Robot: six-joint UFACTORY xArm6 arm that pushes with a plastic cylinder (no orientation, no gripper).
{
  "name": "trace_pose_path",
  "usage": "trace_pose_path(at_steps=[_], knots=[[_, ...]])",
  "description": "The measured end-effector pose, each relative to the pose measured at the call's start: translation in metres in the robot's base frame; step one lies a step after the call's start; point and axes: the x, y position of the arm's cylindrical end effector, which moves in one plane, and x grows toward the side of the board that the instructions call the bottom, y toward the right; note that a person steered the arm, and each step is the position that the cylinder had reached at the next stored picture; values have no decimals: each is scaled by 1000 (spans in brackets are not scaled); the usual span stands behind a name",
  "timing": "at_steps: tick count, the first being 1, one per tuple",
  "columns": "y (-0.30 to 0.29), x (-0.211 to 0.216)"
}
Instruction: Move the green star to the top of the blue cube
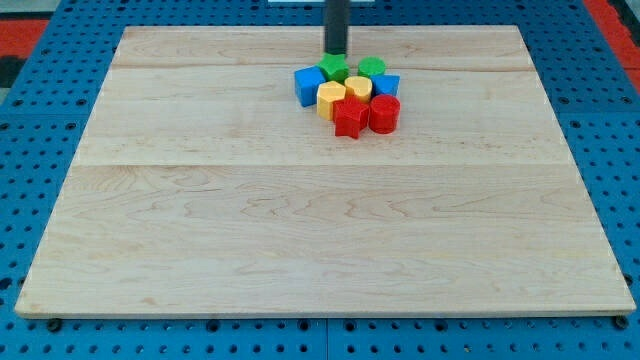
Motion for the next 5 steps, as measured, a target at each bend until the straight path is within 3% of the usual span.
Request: trace_pose_path(at_steps=[2,4,5], knots=[[-75,-18],[20,-26],[28,-14]])
